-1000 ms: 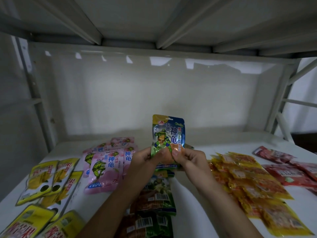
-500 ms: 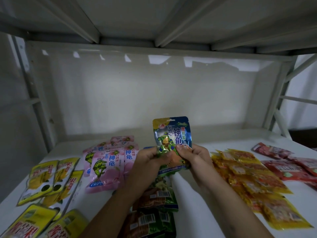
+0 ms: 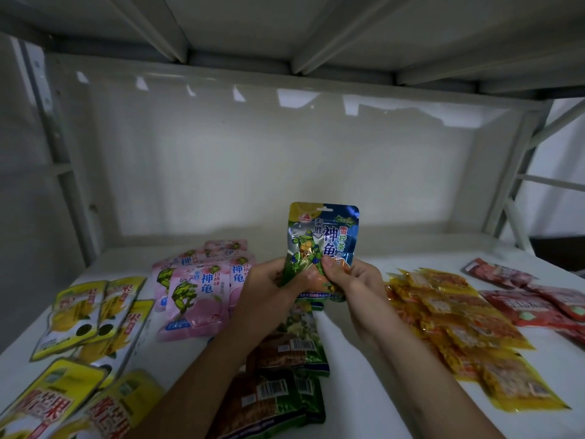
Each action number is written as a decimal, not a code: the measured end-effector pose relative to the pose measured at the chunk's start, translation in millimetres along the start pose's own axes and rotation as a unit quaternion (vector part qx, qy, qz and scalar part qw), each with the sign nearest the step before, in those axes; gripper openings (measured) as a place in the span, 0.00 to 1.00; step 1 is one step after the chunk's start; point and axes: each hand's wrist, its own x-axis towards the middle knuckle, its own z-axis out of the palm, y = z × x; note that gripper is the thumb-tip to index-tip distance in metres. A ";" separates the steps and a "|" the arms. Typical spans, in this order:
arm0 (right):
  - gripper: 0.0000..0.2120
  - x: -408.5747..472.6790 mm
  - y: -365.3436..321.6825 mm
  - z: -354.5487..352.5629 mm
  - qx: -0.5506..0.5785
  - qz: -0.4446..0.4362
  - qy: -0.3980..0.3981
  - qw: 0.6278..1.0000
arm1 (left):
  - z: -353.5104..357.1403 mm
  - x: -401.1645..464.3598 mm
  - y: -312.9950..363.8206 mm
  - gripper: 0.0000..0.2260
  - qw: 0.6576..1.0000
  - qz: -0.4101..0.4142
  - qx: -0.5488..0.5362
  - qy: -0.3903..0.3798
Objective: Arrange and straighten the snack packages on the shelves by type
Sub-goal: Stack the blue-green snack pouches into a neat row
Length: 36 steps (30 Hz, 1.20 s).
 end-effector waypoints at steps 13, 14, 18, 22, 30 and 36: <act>0.15 -1.0 -1.3 6.0 -0.025 0.020 0.002 0.999 | -6.7 0.5 5.7 0.04 0.999 -0.008 -0.041 0.001; 0.19 -0.6 -1.2 5.5 -0.046 0.019 -0.002 0.999 | -8.2 -0.1 8.3 0.04 0.997 -0.017 -0.072 0.002; 0.21 -1.4 0.4 4.3 -0.079 0.024 -0.030 0.996 | -12.4 0.9 9.6 0.04 0.991 -0.038 -0.127 0.015; 0.09 -1.3 4.9 4.7 -0.074 0.005 -0.028 0.997 | -12.6 0.1 8.9 0.04 0.990 -0.042 -0.131 0.012; 0.19 4.0 20.0 -0.5 -0.201 -0.102 0.055 0.973 | -12.2 1.0 -6.4 0.07 1.000 -0.017 -0.004 -0.007; 0.15 3.8 20.5 -0.6 -0.251 -0.152 0.111 0.950 | -9.7 4.8 -9.6 0.02 0.998 -0.054 0.018 -0.017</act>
